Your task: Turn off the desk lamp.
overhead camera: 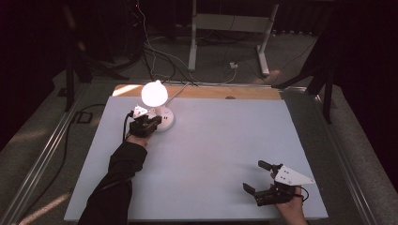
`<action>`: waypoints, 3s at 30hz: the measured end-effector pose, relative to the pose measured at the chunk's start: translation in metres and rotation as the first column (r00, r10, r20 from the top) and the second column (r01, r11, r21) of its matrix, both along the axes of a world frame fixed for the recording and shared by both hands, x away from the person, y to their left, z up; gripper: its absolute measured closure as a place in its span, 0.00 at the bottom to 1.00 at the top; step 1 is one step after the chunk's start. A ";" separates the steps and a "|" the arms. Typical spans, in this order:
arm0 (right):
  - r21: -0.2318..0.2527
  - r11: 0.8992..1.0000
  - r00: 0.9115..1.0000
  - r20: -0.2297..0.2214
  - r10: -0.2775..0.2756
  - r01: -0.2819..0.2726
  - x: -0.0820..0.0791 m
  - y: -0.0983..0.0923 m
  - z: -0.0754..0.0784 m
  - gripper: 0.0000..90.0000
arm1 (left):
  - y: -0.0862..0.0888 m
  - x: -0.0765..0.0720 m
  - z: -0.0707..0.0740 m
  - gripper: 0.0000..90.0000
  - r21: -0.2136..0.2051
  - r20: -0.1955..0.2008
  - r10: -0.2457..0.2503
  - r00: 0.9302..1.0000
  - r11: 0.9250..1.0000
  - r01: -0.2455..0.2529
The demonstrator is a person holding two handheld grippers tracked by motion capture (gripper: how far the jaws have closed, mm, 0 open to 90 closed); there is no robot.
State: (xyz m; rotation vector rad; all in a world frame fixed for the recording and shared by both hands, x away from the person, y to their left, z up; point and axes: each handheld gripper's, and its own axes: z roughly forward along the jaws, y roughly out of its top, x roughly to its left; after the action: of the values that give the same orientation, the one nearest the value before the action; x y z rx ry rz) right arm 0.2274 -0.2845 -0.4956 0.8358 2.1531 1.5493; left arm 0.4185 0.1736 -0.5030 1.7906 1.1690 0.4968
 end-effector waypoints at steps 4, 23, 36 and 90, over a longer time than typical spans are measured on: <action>-0.001 1.000 1.000 -0.002 0.000 0.000 0.000 0.000 0.000 0.00 | -0.001 0.001 -0.002 0.99 0.004 -0.001 -0.006 1.000 1.000 0.006; 0.001 1.000 1.000 -0.003 0.000 0.000 0.000 0.000 0.000 0.00 | -0.006 0.007 -0.011 1.00 0.024 -0.011 -0.010 1.000 1.000 0.010; 0.001 1.000 1.000 -0.002 -0.001 0.001 -0.001 -0.001 0.000 0.00 | -0.008 0.009 -0.015 1.00 0.034 -0.021 -0.014 1.000 0.999 0.014; 0.007 1.000 1.000 -0.008 -0.003 0.003 0.000 -0.002 0.000 0.00 | -0.007 0.011 -0.007 1.00 0.062 -0.031 -0.025 0.999 0.998 0.027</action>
State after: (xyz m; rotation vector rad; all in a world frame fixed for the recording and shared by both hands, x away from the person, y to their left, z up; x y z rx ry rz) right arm 0.2272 -0.2862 -0.4951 0.8479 2.1524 1.5553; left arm 0.4292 0.1670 -0.5095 1.8703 1.1609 0.4967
